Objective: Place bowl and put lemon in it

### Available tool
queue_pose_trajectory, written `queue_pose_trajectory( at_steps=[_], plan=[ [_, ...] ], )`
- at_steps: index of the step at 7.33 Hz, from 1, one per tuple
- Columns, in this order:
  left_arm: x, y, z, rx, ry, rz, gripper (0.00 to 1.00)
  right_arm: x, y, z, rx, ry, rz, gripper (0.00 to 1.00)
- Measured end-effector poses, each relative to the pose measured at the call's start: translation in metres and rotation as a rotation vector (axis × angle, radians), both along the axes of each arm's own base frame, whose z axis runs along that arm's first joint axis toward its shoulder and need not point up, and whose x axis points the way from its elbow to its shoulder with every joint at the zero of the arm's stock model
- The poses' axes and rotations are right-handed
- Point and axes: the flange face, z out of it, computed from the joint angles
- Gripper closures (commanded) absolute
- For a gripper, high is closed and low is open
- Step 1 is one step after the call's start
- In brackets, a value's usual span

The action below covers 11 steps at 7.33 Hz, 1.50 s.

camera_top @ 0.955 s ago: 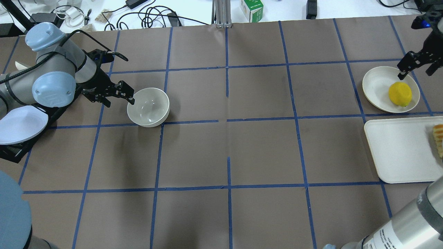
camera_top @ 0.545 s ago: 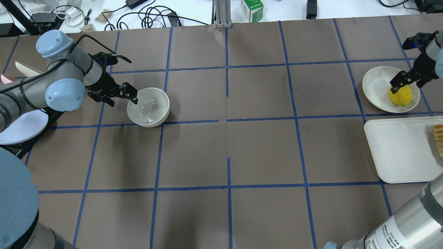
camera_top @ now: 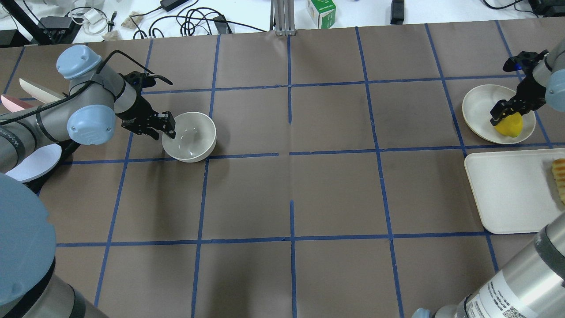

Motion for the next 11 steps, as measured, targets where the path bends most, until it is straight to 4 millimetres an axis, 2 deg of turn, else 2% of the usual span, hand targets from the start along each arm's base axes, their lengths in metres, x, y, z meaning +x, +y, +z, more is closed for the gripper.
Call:
queue_pose_trajectory(
  at_steps=[1, 2, 4, 5, 6, 7, 8, 9, 10, 11],
  plan=[
    [-0.002, 0.000, 0.000, 0.000, 0.001, -0.005, 1.00, 0.001, 0.001, 0.004, 0.007, -0.003, -0.001, 0.69],
    [-0.003, 0.000, 0.000, -0.003, 0.002, -0.012, 1.00, 0.005, 0.002, 0.022, 0.013, -0.010, 0.002, 0.68],
    [-0.006, -0.001, 0.006, -0.010, 0.002, -0.013, 1.00, 0.030, -0.001, 0.078, -0.006, -0.036, -0.003, 0.68],
    [-0.012, -0.001, 0.017, -0.022, 0.020, -0.006, 1.00, 0.057, -0.006, 0.108, -0.006, -0.048, -0.025, 0.68],
    [-0.020, 0.002, 0.033, -0.029, 0.049, 0.009, 1.00, 0.095, -0.007, 0.141, 0.001, -0.054, -0.057, 0.67],
    [-0.038, 0.007, 0.050, -0.026, 0.065, 0.030, 1.00, 0.139, -0.004, 0.170, 0.003, -0.052, -0.093, 0.67],
    [-0.075, 0.013, 0.062, -0.016, 0.072, 0.050, 1.00, 0.184, 0.001, 0.194, -0.003, -0.047, -0.127, 0.68],
    [-0.129, 0.021, 0.064, 0.002, 0.074, 0.074, 1.00, 0.230, 0.007, 0.211, -0.012, -0.045, -0.156, 0.68],
    [-0.189, 0.034, 0.062, 0.008, 0.071, 0.094, 1.00, 0.279, 0.013, 0.220, -0.017, -0.045, -0.184, 0.68],
    [-0.234, 0.047, 0.058, 0.001, 0.072, 0.121, 1.00, 0.320, 0.019, 0.223, -0.018, -0.047, -0.211, 0.67]
  ],
)
